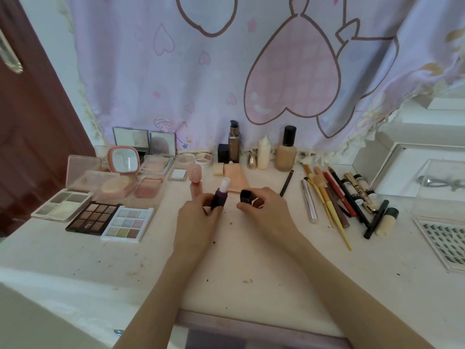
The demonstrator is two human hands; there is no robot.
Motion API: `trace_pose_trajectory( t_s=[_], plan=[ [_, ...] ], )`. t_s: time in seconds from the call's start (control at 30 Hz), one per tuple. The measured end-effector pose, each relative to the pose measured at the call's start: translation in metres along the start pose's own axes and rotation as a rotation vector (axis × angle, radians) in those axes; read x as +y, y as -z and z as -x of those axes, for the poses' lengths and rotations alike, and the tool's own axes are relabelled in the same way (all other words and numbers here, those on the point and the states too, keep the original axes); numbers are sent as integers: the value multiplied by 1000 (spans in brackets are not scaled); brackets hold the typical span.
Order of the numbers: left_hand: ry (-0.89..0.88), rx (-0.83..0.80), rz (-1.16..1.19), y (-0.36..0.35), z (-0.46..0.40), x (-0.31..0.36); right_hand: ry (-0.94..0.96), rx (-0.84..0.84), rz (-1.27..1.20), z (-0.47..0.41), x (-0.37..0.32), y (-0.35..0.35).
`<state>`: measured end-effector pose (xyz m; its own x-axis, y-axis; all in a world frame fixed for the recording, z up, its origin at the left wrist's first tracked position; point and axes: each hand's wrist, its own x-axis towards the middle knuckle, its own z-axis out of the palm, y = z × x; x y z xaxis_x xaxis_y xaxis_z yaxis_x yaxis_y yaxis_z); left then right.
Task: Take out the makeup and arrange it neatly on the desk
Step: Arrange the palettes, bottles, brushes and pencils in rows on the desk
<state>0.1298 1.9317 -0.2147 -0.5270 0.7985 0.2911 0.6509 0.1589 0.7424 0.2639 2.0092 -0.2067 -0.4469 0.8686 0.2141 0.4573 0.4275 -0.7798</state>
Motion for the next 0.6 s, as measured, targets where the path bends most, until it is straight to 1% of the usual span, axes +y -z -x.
trace_pose_trajectory(
  t_s=[0.1,0.23,0.37,0.47,0.6],
  plan=[
    [35,2,-13,-4,-5,3,19,-8,62,-11,0,-10],
    [69,-38,-127,-7,-13,3,5,31,55,-16,2,-17],
    [56,-53,-199,-11,-19,1,4,50,112,-18,9,-15],
    [63,-48,-237,-12,-23,0,-6,32,153,-19,12,-16],
    [74,-57,-242,-14,-25,1,-1,46,169,-20,11,-16]
  ],
)
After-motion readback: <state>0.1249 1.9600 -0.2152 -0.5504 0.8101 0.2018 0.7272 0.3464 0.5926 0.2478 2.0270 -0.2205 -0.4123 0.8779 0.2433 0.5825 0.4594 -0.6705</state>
